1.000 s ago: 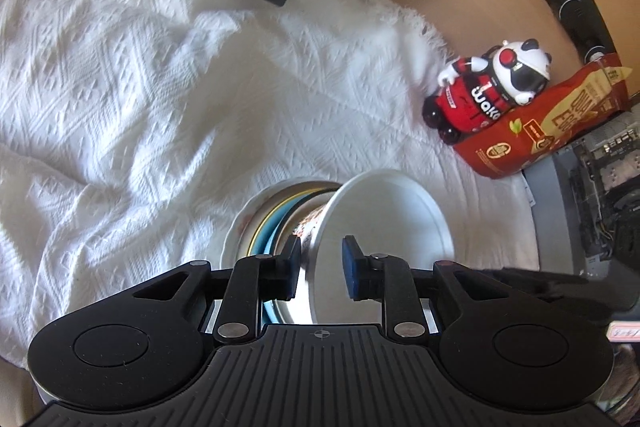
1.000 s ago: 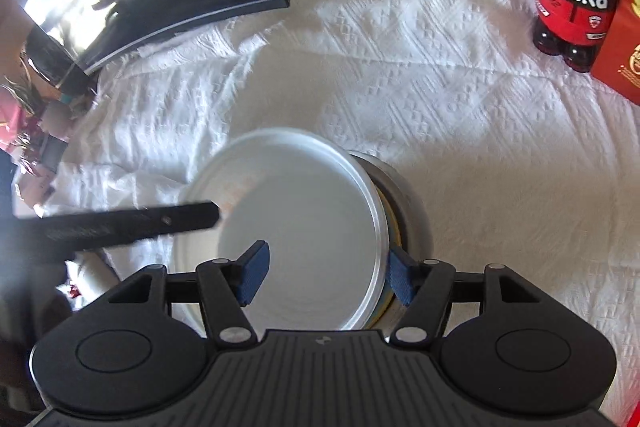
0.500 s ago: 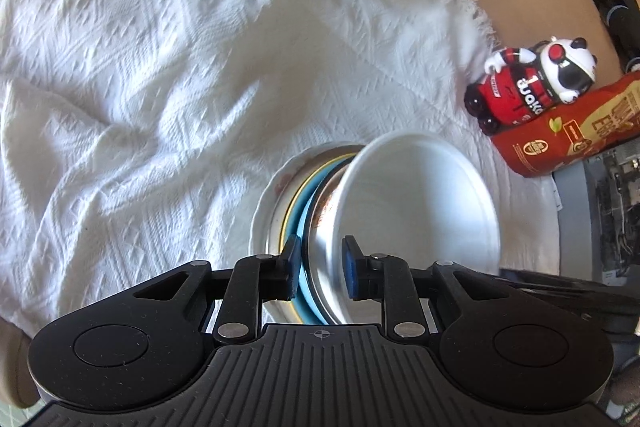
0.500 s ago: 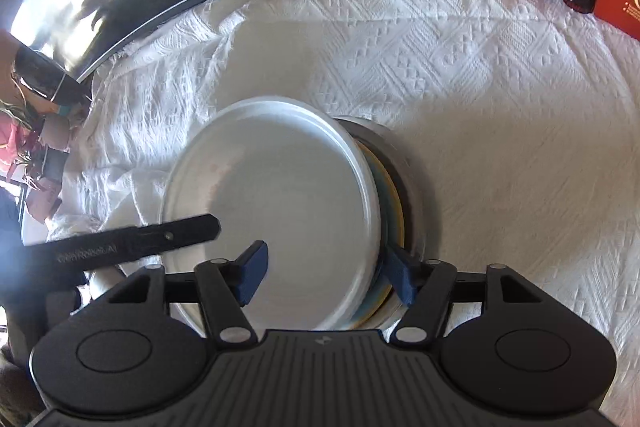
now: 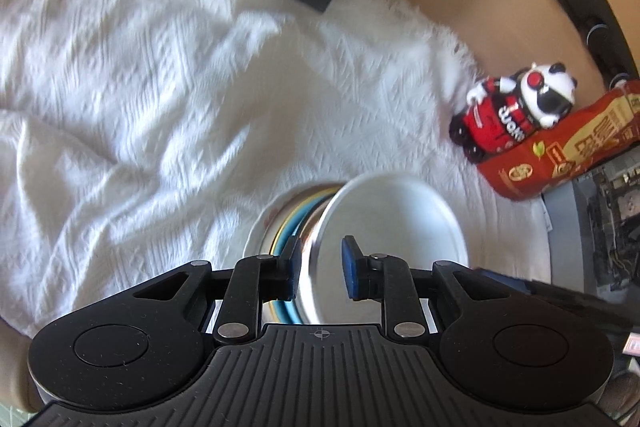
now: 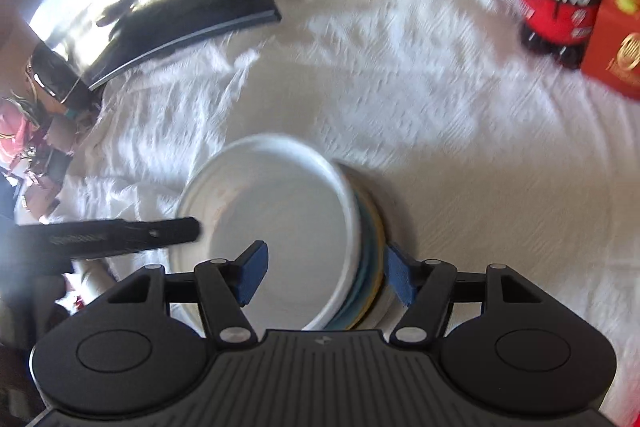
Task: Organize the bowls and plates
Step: 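Open both tools and move them to the red-rimmed white tray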
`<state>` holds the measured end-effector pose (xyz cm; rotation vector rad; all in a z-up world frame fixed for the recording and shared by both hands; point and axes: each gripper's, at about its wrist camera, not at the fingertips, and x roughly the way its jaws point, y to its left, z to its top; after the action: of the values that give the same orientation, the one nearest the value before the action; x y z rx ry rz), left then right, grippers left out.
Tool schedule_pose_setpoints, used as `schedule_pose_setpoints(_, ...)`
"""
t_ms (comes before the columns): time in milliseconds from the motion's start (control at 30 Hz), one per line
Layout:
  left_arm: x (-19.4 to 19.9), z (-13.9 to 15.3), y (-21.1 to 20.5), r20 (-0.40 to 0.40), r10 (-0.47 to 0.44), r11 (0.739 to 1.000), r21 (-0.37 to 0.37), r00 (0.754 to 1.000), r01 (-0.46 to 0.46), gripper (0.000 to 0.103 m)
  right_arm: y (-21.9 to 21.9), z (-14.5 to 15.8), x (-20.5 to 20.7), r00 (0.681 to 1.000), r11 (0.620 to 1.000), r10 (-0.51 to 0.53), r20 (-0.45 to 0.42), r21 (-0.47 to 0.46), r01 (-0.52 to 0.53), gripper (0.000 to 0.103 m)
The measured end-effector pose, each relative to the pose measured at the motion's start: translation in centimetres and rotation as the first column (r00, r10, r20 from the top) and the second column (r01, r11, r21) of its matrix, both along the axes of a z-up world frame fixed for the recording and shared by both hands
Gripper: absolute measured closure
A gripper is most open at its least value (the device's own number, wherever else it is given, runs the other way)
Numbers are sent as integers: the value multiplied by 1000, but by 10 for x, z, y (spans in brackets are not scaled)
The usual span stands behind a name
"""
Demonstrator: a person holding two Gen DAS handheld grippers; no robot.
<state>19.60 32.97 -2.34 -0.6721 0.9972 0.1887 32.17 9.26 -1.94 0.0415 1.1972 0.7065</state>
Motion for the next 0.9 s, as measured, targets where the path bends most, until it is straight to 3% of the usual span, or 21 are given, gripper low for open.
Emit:
schedule_pose_setpoints(133, -1, 29, -8, 69, 15, 997, 70, 998, -20, 79, -11, 13, -3, 997, 1000, -20, 69, 25, 18, 38)
schedule_pose_setpoints(267, 1, 62, -32, 184, -13, 985, 174, 983, -19, 79, -34, 33, -11, 980, 997, -57, 191, 57, 47, 38)
schedule_pose_setpoints(400, 20, 69, -75, 264, -137, 984, 150, 955, 99, 79, -71, 43, -15, 940, 993, -121, 318, 40, 114, 37)
schedule_pose_setpoints(600, 70, 21, -167, 143, -345, 938, 86, 928, 336, 79, -157, 21, -15, 892, 960, -253, 374, -20, 280, 35)
schedule_pose_setpoints(767, 98, -31, -244, 35, -493, 869, -19, 869, 494, 79, -237, -11, -17, 885, 917, -352, 305, -76, 391, 35)
schedule_pose_setpoints(900, 111, -58, -297, -9, -572, 817, -95, 821, 568, 79, -310, -35, -29, 850, 861, -463, 253, -98, 498, 35)
